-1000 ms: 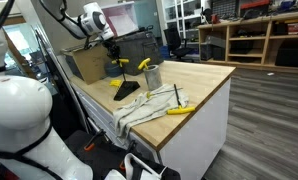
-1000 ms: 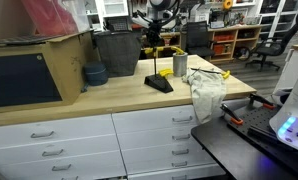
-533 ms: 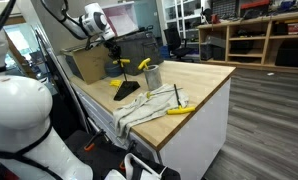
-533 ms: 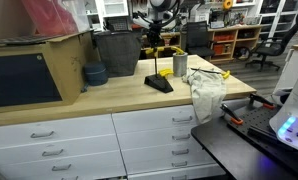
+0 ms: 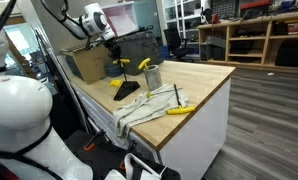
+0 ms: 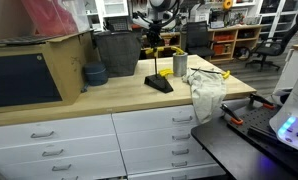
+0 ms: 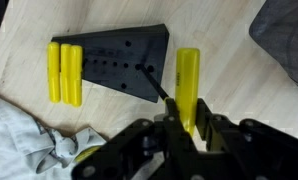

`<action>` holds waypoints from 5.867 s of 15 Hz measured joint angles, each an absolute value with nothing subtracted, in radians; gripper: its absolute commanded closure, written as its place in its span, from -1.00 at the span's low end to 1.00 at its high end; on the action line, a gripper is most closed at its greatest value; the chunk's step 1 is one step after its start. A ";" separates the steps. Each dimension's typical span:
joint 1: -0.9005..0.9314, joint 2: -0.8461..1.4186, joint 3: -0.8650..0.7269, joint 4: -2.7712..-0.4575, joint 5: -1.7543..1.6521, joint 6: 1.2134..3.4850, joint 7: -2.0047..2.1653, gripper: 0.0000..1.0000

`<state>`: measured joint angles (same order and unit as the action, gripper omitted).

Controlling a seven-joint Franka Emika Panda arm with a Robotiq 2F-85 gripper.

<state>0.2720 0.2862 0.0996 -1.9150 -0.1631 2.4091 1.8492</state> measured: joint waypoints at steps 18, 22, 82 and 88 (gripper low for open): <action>0.296 0.286 0.100 -1.915 -0.188 2.404 1.848 0.89; 0.298 0.286 0.100 -1.915 -0.188 2.400 1.848 0.89; 0.298 0.145 0.083 -2.190 -0.431 2.602 2.520 -0.07; 0.298 0.145 0.098 -2.192 -0.430 2.602 2.519 -0.97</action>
